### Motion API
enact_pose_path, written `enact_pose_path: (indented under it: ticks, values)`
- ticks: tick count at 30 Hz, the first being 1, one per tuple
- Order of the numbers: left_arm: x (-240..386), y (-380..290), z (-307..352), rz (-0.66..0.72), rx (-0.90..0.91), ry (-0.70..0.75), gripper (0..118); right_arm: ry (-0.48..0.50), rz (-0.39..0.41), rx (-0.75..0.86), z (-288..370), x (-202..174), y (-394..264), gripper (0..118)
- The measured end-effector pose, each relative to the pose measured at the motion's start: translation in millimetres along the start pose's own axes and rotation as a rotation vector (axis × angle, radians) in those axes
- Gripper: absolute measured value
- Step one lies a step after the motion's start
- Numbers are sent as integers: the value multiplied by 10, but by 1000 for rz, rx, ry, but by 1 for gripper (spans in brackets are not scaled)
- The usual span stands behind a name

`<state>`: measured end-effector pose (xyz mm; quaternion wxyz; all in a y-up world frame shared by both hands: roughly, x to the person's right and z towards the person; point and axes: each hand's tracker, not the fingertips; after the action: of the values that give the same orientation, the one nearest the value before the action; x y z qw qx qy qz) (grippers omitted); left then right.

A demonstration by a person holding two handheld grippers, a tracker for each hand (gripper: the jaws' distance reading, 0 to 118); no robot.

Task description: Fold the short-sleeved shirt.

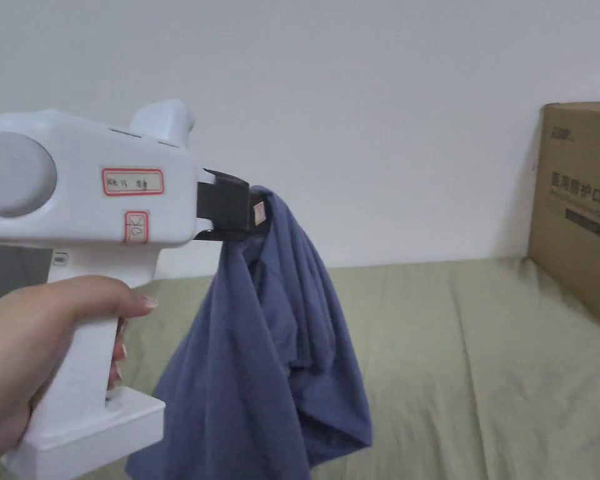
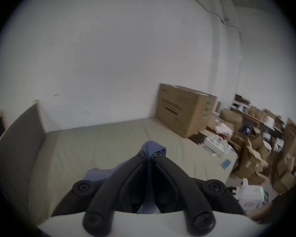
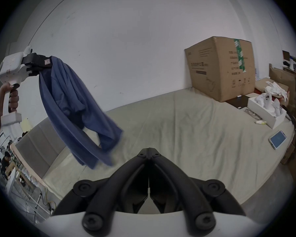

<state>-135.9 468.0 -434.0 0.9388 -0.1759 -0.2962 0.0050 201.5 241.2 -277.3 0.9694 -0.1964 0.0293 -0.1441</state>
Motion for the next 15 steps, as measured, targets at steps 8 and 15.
enact_pose_path:
  ticks: [8,15]
  values:
    - [252,-1334,-1537,109,-402,-134,1,-98,-66,-33,-30,438,-88,0]
    - [-136,-3096,-1930,308,-748,39,20,-123,-72,-108,-151,593,-264,0]
